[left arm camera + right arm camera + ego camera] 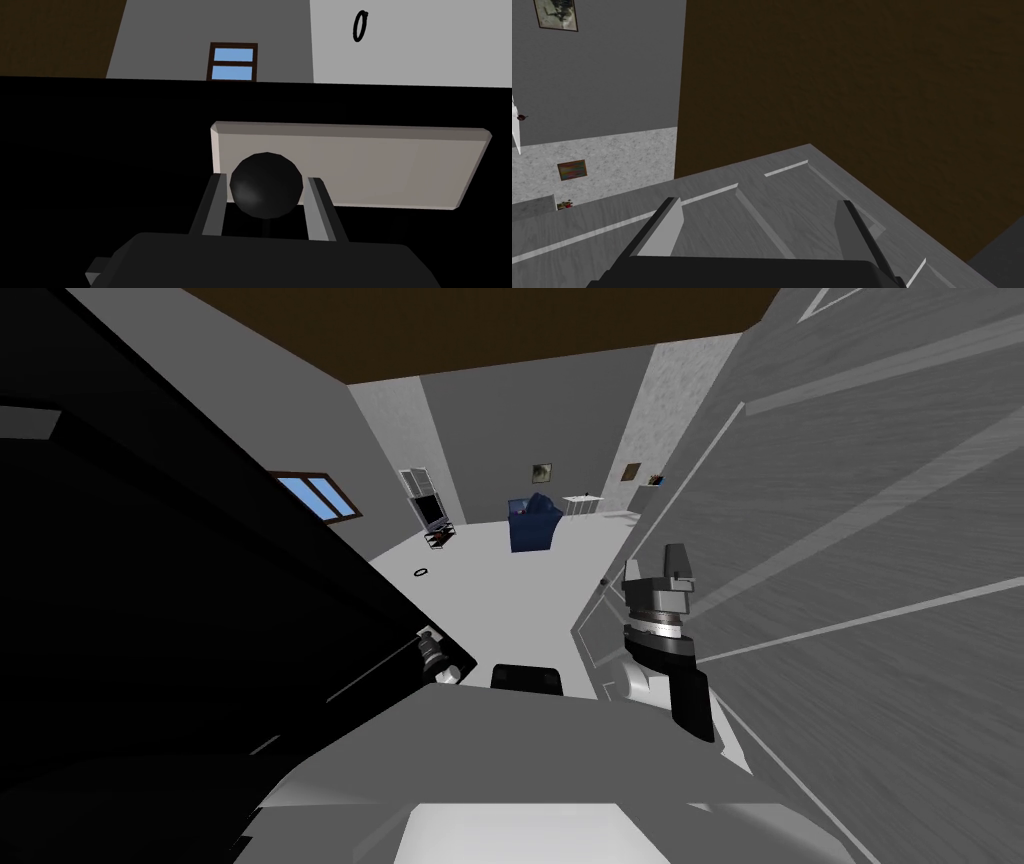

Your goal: Push the door open

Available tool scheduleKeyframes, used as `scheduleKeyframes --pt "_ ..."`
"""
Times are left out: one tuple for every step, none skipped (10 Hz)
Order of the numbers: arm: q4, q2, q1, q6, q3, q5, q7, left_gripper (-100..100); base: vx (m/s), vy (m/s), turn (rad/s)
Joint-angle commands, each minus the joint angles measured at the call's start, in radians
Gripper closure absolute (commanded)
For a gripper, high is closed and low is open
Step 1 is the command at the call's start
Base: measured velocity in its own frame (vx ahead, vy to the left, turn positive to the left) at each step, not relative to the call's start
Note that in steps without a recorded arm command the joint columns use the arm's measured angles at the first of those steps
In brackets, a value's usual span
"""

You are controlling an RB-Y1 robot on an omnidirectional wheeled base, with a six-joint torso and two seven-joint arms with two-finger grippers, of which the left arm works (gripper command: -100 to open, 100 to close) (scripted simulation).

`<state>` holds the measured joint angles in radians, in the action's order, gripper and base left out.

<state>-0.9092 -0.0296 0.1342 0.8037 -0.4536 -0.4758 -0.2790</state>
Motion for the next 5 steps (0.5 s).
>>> scheduleKeyframes --pt "-0.003 -0.011 0.002 -0.001 -0.019 -0.016 -0.008 100 0.111 0.05 0.021" --pt "-0.004 -0.012 0.002 -0.002 -0.024 -0.02 -0.01 100 0.175 0.073 0.04" --pt "-0.005 -0.016 0.003 -0.002 -0.034 -0.028 -0.014 100 0.183 0.062 0.037" --pt "-0.007 -0.018 0.004 -0.003 -0.046 -0.038 -0.019 100 0.168 0.081 0.051" --pt "-0.009 -0.019 0.005 -0.004 -0.058 -0.048 -0.024 100 0.185 0.115 0.037"
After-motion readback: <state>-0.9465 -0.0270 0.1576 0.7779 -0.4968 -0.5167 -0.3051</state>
